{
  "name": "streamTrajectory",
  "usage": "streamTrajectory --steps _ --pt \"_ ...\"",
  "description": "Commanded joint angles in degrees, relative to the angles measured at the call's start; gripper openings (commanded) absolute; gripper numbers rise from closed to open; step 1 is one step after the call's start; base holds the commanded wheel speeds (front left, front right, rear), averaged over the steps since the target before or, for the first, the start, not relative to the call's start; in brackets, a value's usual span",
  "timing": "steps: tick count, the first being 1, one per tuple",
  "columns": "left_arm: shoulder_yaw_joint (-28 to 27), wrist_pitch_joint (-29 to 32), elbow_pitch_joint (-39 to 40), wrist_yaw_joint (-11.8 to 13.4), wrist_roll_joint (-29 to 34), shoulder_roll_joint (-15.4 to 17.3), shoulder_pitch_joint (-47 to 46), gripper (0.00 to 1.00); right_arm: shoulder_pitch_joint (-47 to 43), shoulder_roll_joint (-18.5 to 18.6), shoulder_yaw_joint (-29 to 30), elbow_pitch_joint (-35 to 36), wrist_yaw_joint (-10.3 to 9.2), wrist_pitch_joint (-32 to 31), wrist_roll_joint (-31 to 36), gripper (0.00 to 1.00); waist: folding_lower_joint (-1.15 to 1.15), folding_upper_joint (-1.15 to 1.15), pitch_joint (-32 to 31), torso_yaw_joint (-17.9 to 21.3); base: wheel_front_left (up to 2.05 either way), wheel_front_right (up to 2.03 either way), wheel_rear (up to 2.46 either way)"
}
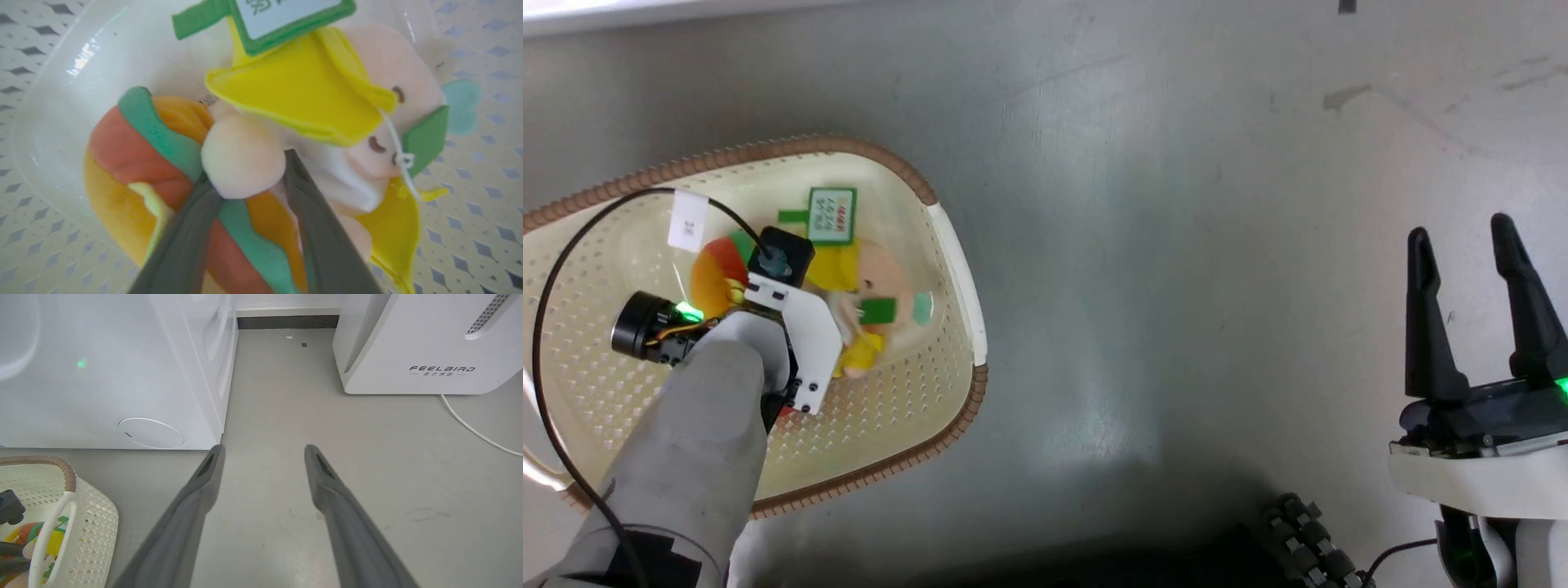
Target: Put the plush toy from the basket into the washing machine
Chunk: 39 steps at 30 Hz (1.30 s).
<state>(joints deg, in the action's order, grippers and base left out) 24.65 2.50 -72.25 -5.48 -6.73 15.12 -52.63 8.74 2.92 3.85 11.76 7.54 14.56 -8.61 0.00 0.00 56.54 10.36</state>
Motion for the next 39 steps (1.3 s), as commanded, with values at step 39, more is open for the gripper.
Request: streamTrajectory --steps 39 --pt "-6.8 -17.5 16.7 1.5 -10.1 -4.4 27.5 0.00 -6.5 0.0 1.1 -7.2 -0.05 0.4 2.1 1.00 0.00 0.00 -40.3 -7.2 0.00 0.00 0.00"
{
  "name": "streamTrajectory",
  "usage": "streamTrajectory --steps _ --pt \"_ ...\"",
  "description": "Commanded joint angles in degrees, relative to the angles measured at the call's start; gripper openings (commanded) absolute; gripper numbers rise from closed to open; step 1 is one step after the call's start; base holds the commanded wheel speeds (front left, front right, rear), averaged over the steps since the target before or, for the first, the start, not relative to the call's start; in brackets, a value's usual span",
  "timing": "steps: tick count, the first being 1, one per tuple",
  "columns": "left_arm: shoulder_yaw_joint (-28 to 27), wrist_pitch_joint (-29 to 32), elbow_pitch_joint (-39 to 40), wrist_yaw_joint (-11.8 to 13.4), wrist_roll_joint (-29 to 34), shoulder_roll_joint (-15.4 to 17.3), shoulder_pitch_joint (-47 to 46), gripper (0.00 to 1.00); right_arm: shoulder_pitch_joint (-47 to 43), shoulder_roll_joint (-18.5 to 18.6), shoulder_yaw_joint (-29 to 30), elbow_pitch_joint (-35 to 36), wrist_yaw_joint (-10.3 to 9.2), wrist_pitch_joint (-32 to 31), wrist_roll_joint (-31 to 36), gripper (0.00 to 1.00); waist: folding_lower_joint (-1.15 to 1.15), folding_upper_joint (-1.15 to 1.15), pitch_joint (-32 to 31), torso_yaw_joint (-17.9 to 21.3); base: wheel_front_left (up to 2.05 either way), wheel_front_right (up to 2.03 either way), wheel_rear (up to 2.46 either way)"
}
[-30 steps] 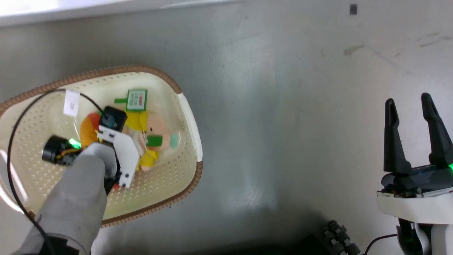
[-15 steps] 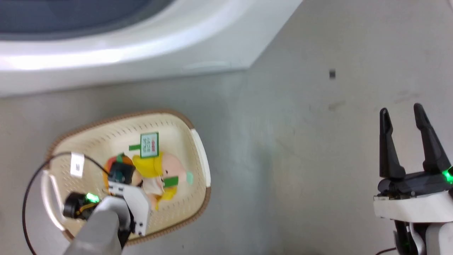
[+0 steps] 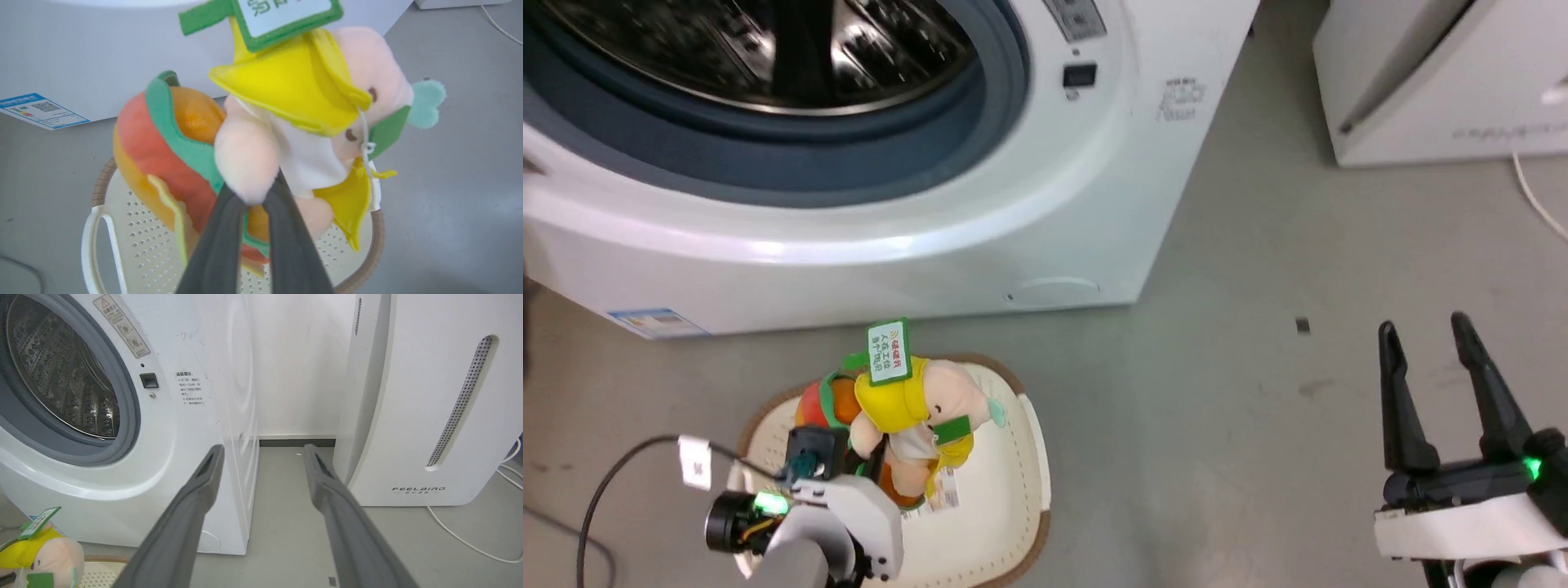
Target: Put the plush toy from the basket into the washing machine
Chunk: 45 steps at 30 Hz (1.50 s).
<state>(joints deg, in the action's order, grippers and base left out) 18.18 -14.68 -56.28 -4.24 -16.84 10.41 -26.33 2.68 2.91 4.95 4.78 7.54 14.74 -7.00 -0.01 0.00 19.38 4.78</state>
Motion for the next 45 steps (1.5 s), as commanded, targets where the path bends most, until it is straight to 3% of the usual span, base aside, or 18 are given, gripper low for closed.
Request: streamTrajectory --steps 1,8,17,25,32,39,45 --pt "-0.9 -0.3 3.1 0.6 0.0 0.3 2.7 0.00 -0.8 0.0 0.0 -0.3 -0.05 0.3 0.6 1.00 0.01 0.00 -3.8 -1.8 0.00 0.00 0.00" --pt "-5.2 -0.3 19.1 2.8 1.4 0.2 11.5 0.00 -3.2 0.0 -0.1 -1.0 -0.05 0.3 0.4 1.00 0.01 0.00 -8.2 -2.5 0.00 0.00 0.00" --pt "-10.1 -0.3 37.5 2.4 3.4 -0.5 16.9 0.00 -4.4 0.0 -0.5 -1.0 -0.05 0.3 -0.3 1.00 0.01 0.00 -9.8 -1.7 0.00 0.00 0.00" --pt "-12.6 -0.1 48.2 0.9 6.6 4.2 11.5 0.00 -2.5 0.0 -0.6 0.2 -0.05 0.3 -1.5 1.00 0.01 0.00 -3.9 1.1 0.00 0.00 0.00" --pt "-14.5 7.3 47.6 -0.9 7.0 11.8 -3.1 0.00 0.9 0.0 -0.9 0.7 -0.05 0.3 -3.1 1.00 0.01 0.00 5.2 4.8 0.00 0.00 0.00" --pt "-13.2 13.9 40.3 -2.6 7.1 19.4 -20.8 0.00 4.5 0.0 -1.2 1.4 -0.05 0.3 -4.8 1.00 0.01 0.00 14.2 8.1 0.00 0.00 0.00" --pt "-10.0 17.4 32.8 -3.1 7.5 23.6 -34.5 0.00 6.9 0.0 -1.4 1.8 -0.05 0.3 -6.6 1.00 0.01 0.00 20.5 9.9 0.00 0.00 0.00"
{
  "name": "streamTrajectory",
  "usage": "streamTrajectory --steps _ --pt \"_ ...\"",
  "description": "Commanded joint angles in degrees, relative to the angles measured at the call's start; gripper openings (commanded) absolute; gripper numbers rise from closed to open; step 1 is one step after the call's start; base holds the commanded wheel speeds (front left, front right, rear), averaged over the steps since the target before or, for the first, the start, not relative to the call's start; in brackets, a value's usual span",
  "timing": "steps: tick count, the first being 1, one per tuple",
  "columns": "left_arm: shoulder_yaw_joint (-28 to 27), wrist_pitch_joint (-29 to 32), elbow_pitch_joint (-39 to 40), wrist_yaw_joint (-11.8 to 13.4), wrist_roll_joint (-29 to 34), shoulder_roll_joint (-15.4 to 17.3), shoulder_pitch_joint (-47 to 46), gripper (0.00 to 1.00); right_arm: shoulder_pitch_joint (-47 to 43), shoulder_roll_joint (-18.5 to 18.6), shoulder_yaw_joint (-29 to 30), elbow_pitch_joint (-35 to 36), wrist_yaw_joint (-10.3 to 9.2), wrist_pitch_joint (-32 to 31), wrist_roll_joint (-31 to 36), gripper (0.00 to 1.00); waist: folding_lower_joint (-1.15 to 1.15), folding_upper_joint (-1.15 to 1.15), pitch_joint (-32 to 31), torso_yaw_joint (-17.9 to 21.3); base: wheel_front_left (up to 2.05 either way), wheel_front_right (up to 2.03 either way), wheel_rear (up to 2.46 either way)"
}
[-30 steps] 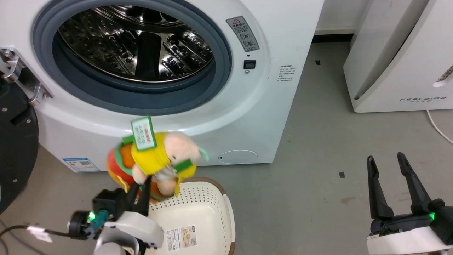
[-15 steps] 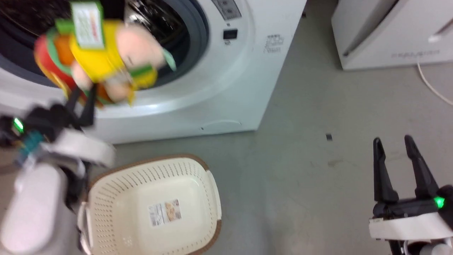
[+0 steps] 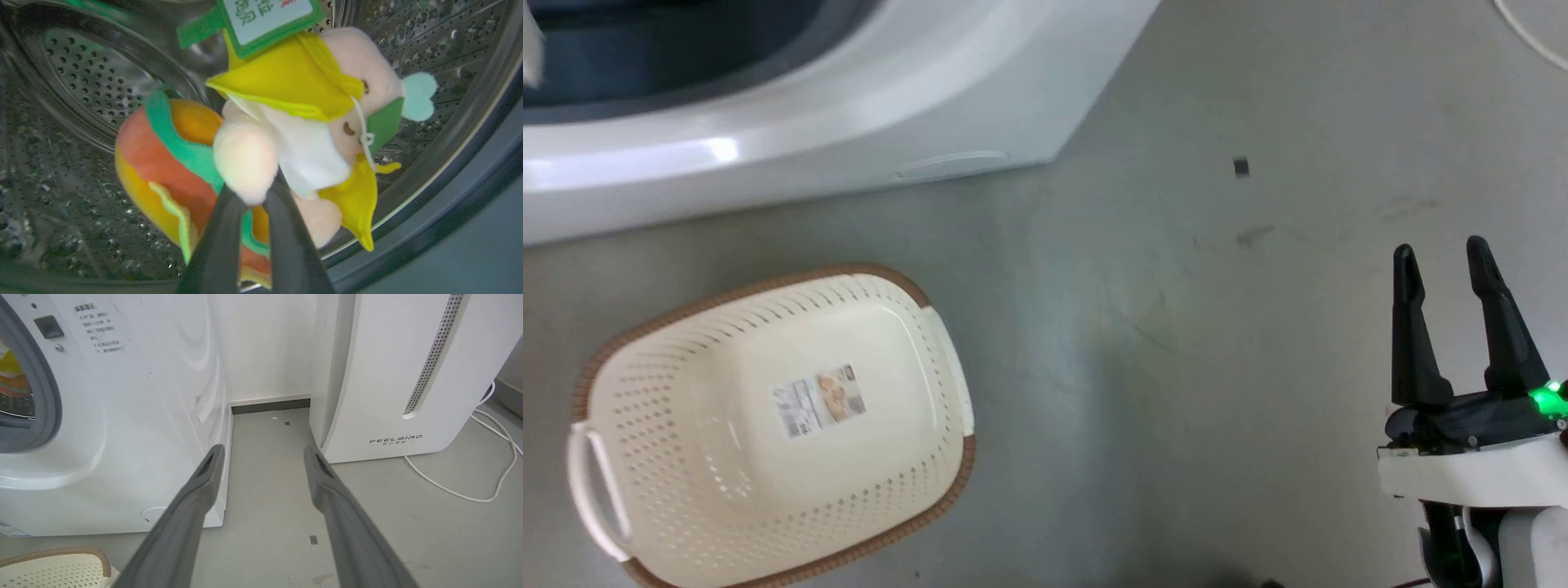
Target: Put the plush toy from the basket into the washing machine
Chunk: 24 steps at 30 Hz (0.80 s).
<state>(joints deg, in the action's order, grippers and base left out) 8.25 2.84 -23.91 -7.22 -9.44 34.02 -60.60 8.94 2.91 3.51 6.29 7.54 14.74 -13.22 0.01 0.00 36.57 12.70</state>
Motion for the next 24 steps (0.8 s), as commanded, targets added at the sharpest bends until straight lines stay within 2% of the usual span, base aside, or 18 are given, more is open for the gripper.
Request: streamTrajectory --steps 1,11,13,16,20,24 --pt "0.8 0.4 -0.9 -0.1 0.3 0.4 -2.2 0.00 0.8 0.0 -0.2 0.3 -0.05 0.3 -0.6 1.00 -0.01 0.00 4.0 2.1 0.00 0.00 0.00" --pt "11.0 3.0 -13.8 -0.2 -1.2 3.4 -16.6 0.00 2.9 0.0 -1.7 0.3 -0.05 0.3 -1.7 1.00 -0.01 0.00 9.3 3.6 0.00 0.00 0.00" --pt "13.4 3.4 -18.1 -0.3 -2.6 3.6 -20.4 0.00 3.1 0.0 -2.4 0.4 -0.05 0.3 -2.1 1.00 -0.01 0.00 10.6 4.0 0.00 0.00 0.00" --pt "16.8 4.8 -20.5 -0.3 -3.7 3.5 -22.2 0.00 3.1 0.0 -2.5 0.4 -0.05 0.3 -2.2 1.00 -0.01 0.00 11.3 3.9 0.00 0.00 0.00" --pt "21.0 9.0 -22.4 -0.3 -10.1 2.8 -25.1 0.00 3.0 0.0 -2.6 0.4 -0.05 0.3 -2.0 1.00 -0.01 0.00 12.1 3.6 0.00 0.00 0.00" --pt "25.3 13.9 -23.0 -0.3 -15.0 3.6 -28.5 0.00 3.0 0.0 -2.6 0.8 -0.05 0.3 -1.5 1.00 -0.01 0.00 12.6 3.2 0.00 0.00 0.00"
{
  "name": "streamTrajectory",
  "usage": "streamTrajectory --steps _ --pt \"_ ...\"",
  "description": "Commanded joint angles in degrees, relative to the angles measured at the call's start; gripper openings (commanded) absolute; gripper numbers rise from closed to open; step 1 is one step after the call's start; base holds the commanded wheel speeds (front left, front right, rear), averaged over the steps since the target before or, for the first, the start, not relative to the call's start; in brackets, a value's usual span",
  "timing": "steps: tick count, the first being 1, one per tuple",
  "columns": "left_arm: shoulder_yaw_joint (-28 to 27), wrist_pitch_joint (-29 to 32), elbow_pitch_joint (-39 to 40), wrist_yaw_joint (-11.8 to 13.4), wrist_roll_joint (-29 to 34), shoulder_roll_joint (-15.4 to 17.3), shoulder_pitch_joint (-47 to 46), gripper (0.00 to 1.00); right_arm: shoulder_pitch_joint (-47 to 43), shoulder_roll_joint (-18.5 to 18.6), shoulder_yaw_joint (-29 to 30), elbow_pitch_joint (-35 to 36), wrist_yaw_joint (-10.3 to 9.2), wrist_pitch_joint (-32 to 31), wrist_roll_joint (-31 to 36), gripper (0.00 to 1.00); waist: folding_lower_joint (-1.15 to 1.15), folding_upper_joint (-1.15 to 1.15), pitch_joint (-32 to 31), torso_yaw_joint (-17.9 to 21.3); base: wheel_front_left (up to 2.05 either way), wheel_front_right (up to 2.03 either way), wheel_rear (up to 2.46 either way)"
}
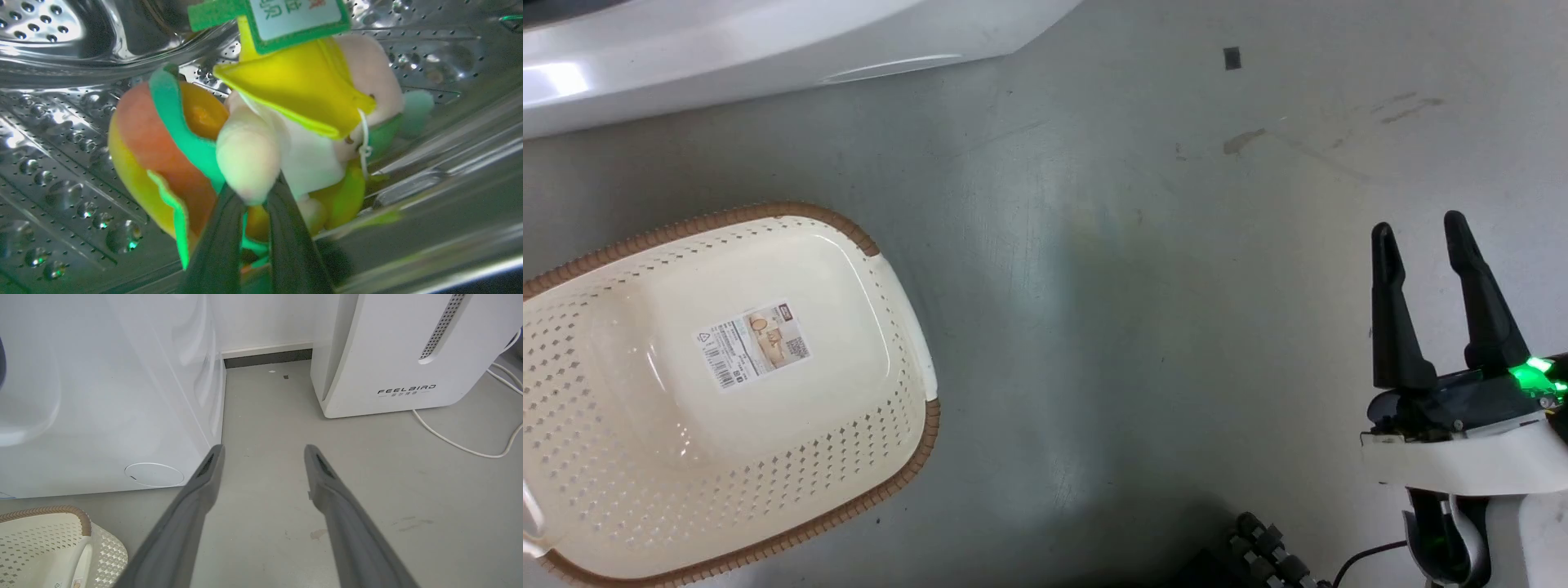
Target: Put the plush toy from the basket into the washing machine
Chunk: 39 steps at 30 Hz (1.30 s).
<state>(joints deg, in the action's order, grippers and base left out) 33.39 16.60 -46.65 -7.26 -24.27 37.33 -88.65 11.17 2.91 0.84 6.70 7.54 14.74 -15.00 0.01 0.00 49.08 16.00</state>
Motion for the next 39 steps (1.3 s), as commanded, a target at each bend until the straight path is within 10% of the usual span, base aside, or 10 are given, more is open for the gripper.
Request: streamTrajectory --steps 1,6,7,8,30,39 --pt "1.3 1.3 -0.3 -0.2 -1.3 0.3 -0.8 0.00 0.7 0.0 0.2 0.4 -0.05 0.3 0.3 1.00 -0.01 0.00 0.1 -0.2 0.00 0.00 0.00" --pt "5.1 3.1 -0.7 -0.2 -5.5 1.1 -1.5 0.00 1.1 0.0 0.2 0.1 -0.05 0.3 0.4 1.00 -0.01 0.00 -0.1 -0.8 0.00 0.00 0.00" --pt "5.7 2.9 -0.8 -0.2 -6.0 1.3 -1.5 0.37 1.2 0.0 0.3 0.1 -0.05 0.3 0.4 1.00 -0.01 0.00 -0.3 -0.9 0.00 0.00 0.00" --pt "6.1 2.4 -1.0 -0.2 -6.5 1.3 -1.5 1.00 1.3 0.0 0.4 0.0 -0.05 0.3 0.5 1.00 -0.01 0.00 -0.6 -1.0 0.00 0.00 0.00" --pt "10.0 -25.1 -5.9 0.4 -14.5 -6.7 22.6 1.00 -4.1 0.0 4.2 -2.6 -0.05 0.3 7.0 1.00 -0.01 0.00 -28.1 -9.8 0.00 0.00 0.00" --pt "5.0 -31.5 8.3 9.1 -14.5 -8.6 39.0 1.00 -8.5 0.0 4.9 -2.2 -0.05 0.3 9.0 1.00 -0.01 0.00 -38.9 -14.0 0.00 0.00 0.00"
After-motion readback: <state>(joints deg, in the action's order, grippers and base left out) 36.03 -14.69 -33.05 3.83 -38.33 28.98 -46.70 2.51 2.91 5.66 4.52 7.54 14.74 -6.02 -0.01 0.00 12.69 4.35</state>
